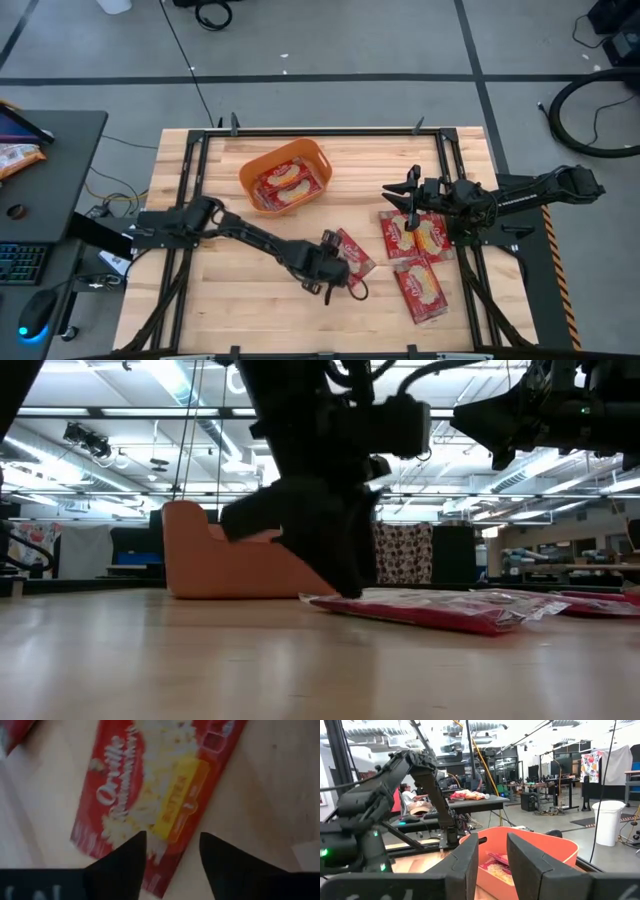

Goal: Sort popcorn bags into baskets
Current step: Put the red popcorn bag into the orange bin

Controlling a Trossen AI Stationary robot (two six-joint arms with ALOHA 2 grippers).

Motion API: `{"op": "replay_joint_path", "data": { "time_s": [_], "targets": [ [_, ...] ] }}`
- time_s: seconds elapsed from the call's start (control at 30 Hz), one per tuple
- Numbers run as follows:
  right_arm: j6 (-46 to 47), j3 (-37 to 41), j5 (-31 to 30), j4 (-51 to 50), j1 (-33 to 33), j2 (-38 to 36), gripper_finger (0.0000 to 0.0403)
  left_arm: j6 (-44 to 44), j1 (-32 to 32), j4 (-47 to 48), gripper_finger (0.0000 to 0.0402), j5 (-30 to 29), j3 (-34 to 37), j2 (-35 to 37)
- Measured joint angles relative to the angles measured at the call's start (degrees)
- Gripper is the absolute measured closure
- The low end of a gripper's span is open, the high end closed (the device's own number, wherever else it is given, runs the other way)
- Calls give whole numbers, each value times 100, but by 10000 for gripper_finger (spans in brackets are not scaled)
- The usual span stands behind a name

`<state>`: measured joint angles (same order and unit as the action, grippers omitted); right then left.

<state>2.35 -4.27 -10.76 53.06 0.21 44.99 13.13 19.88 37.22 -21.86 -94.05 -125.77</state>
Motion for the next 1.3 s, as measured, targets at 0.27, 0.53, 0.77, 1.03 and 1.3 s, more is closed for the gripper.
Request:
{"op": "replay_joint_path", "data": {
  "time_s": [0.27,0.53,0.77,1.03,1.3],
  "targets": [
    [0,0,0,0,0,-1,295,559,185,-221,201,-666,-21,-328],
    [2,0,-2,2,0,0,295,416,-42,-108,316,-527,-12,-351],
    [2,0,-2,2,0,0,295,310,-202,-2,393,-237,-6,-323],
    [2,0,-2,-33,0,0,296,252,-203,335,398,-528,-78,-18],
    [1,0,-2,-38,0,0,296,-156,-162,845,400,-1110,-88,615]
  ]
}}
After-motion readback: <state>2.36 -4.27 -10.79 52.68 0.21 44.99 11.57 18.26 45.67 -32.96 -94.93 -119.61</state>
